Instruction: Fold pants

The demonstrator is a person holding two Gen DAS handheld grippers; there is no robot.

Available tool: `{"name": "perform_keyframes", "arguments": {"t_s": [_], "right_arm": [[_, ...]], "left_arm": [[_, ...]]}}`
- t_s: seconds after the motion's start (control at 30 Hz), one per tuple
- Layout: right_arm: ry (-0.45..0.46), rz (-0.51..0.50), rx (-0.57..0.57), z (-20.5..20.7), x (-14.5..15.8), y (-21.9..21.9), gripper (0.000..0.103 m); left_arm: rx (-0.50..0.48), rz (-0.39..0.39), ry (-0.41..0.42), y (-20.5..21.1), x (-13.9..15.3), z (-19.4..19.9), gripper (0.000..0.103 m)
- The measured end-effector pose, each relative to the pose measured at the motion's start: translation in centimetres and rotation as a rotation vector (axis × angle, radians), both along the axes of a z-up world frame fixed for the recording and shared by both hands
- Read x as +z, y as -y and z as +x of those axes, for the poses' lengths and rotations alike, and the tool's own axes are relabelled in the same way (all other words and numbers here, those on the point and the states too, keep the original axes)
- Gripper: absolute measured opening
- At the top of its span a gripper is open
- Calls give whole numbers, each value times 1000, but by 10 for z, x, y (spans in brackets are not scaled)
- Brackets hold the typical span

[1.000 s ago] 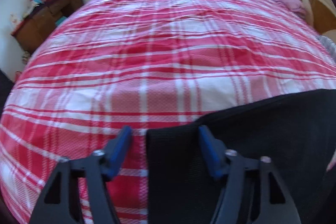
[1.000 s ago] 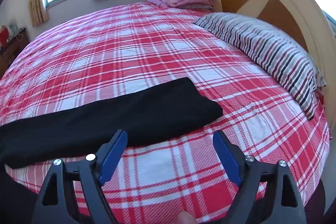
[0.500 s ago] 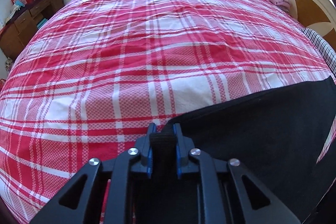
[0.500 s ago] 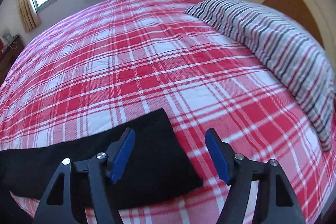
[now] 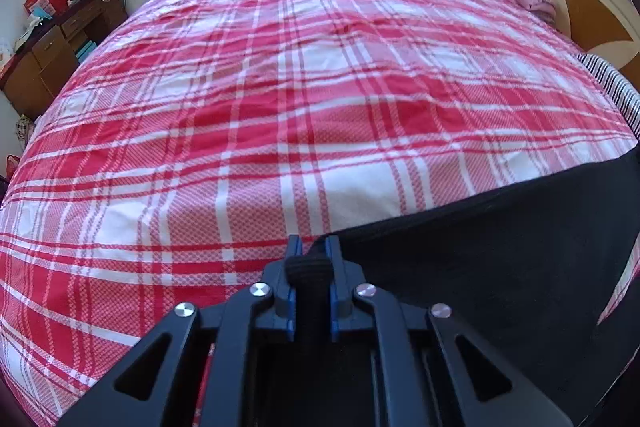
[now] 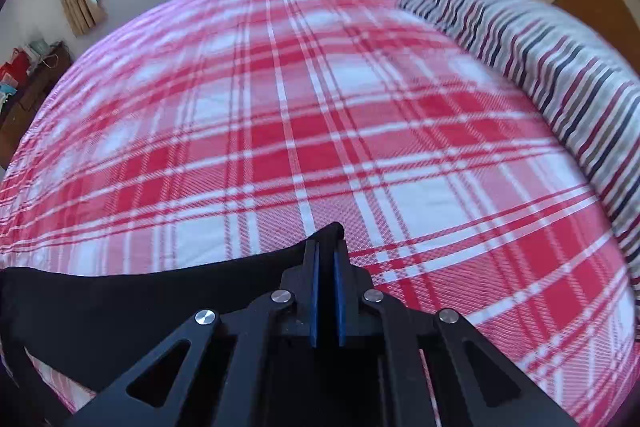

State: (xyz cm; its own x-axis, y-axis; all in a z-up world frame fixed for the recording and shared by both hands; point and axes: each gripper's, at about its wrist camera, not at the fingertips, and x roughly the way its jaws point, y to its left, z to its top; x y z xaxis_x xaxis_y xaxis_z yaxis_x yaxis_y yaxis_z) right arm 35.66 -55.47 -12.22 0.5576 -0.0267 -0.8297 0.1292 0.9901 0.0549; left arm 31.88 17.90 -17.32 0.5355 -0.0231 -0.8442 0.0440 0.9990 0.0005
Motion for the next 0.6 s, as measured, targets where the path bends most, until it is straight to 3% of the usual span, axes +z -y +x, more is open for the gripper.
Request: {"name": "perform_keyframes", "arguments": {"t_s": [0.17, 0.33, 0.47, 0.6], "right_arm": [[159, -63, 36, -55, 62, -10, 6], [283, -85, 35, -122, 100, -10, 6], [339, -74, 39, -179, 102, -5, 6], [341, -55, 3, -226, 79, 4, 5]], "left_arm": [[-11, -118, 131, -16, 34, -28, 12], [-33, -238, 240, -27, 59, -71, 12], [-60, -316, 285, -32, 57, -115, 12], [-95, -342, 302, -31, 44, -154, 12]]}}
